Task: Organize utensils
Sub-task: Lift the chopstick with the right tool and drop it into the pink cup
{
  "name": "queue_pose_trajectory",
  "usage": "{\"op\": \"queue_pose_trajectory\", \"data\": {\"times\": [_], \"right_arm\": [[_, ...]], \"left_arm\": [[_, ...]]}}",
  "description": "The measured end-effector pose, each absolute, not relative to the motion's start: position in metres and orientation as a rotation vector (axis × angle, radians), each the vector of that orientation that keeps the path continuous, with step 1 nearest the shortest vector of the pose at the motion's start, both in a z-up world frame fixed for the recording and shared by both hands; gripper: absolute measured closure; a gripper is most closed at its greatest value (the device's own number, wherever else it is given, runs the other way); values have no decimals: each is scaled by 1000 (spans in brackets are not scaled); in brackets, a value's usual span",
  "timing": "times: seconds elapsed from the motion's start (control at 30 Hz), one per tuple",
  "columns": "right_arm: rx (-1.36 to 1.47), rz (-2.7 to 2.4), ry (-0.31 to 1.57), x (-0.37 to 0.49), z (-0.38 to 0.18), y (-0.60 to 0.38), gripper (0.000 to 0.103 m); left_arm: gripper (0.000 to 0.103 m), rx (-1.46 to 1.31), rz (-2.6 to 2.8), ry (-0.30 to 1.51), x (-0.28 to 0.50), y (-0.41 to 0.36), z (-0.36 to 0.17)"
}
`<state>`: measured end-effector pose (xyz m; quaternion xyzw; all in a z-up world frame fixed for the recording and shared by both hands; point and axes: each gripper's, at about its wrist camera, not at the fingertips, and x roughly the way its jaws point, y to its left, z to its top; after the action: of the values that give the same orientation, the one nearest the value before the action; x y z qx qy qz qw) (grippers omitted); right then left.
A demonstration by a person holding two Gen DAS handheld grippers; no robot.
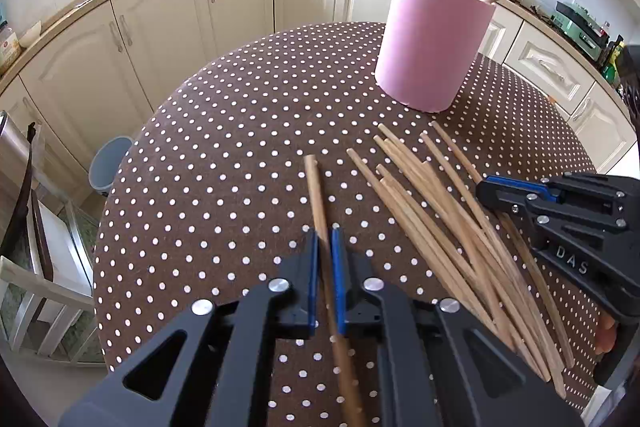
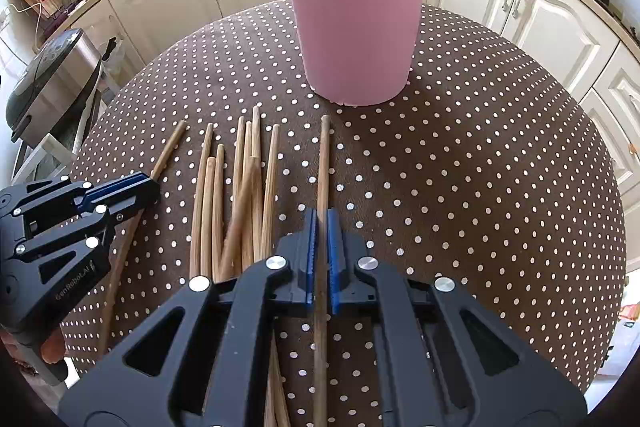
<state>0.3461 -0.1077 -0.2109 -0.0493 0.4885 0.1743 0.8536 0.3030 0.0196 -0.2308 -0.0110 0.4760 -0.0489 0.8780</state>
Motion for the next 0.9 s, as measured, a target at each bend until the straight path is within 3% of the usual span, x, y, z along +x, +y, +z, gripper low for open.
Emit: {"op": "queue_pose_trajectory", "data": {"times": [0.27,0.9], "right_arm": [[-49,385,977,335,-197,-128,97],[24,433,644,264,-82,-154,97]], "left_arm": [[97,-63,-133,973,304,26,-216],[97,-108,-253,684,244,26,-83]]}}
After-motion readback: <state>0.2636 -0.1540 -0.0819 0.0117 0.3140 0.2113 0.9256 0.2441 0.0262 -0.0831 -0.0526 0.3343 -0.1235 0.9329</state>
